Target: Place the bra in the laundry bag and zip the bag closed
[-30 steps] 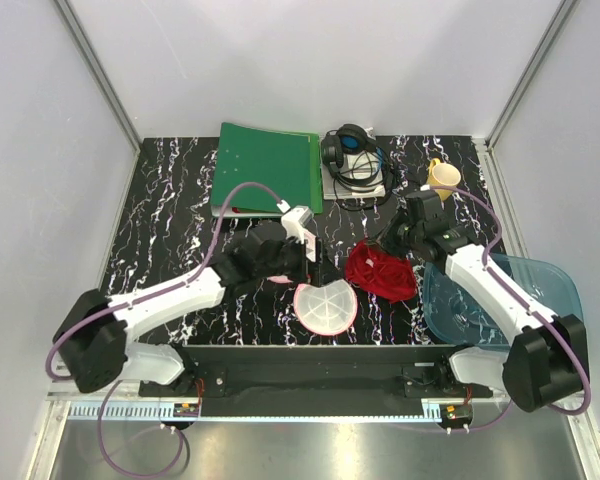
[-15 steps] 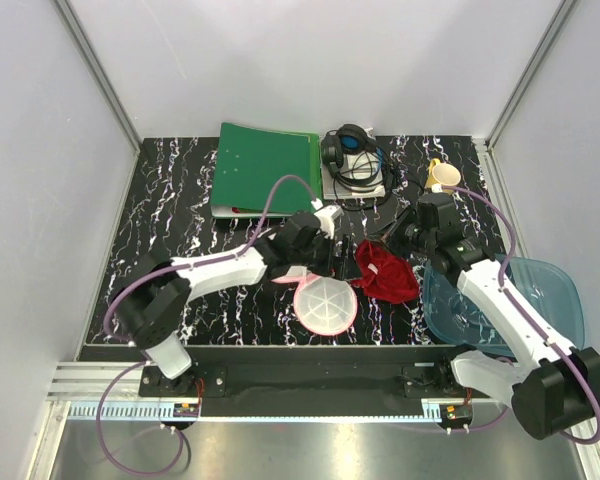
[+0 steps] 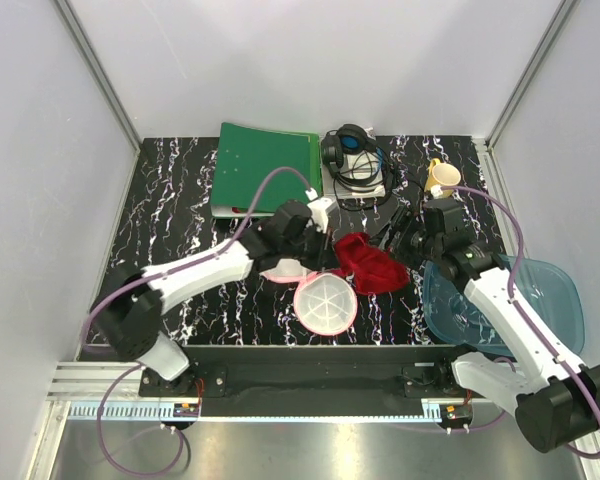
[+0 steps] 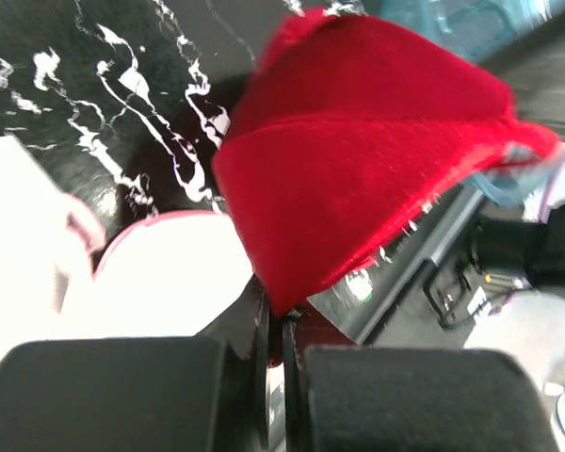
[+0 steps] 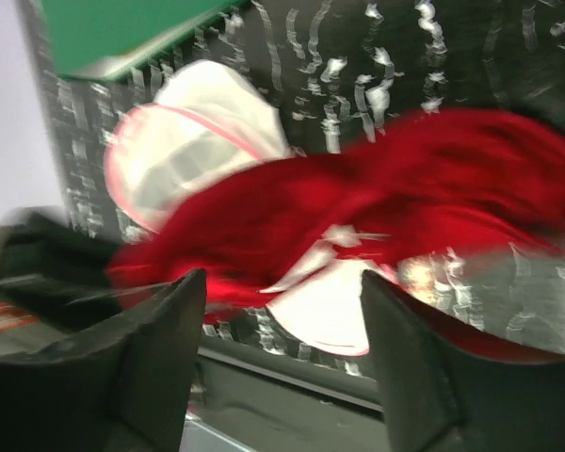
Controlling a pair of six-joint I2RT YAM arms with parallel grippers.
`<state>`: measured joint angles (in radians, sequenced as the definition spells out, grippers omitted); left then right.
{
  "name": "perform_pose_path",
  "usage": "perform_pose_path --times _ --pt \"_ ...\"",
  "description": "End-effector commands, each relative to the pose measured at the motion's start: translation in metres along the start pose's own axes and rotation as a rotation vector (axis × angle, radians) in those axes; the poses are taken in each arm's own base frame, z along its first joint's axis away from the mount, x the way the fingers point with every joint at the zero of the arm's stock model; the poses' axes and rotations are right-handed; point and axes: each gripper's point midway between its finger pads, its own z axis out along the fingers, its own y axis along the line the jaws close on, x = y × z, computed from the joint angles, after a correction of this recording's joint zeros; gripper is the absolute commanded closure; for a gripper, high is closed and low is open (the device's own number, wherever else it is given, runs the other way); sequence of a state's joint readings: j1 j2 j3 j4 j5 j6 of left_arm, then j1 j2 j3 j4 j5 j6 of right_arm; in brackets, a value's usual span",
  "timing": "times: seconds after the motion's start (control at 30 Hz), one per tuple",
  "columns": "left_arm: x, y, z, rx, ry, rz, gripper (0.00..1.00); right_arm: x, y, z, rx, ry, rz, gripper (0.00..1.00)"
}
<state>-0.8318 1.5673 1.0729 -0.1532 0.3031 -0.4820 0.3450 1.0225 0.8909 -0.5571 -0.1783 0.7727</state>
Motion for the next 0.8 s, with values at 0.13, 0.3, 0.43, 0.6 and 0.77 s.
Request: perform_pose_path --times 0.13,0.3,0.43,0.6,0.77 --pt "-0.036 -0.06 -0.1 0.157 -0.106 0.093 1.0 0.002 -0.005 -0.032 -0.051 -0.055 -0.325 0.12" --pt "-0.047 -0.092 -0.15 0.249 -0.189 0.028 1.0 0.006 0.036 -0.058 -0.279 -0.126 -0.341 0.12" --pt "-0.06 -0.111 -0.181 0.311 -0.295 -0.119 1.0 0.025 0.074 -0.068 -0.497 -0.049 -0.226 0.12" --pt "-0.077 -0.132 -0.219 0.417 -0.432 -0.202 1.0 0.03 0.091 -0.074 -0.552 -0.041 -0.216 0.12" --pt "-0.074 -0.146 -0.244 0.455 -0.431 -0.174 1.0 0.041 0.092 -0.078 -0.606 -0.012 -0.375 0.12"
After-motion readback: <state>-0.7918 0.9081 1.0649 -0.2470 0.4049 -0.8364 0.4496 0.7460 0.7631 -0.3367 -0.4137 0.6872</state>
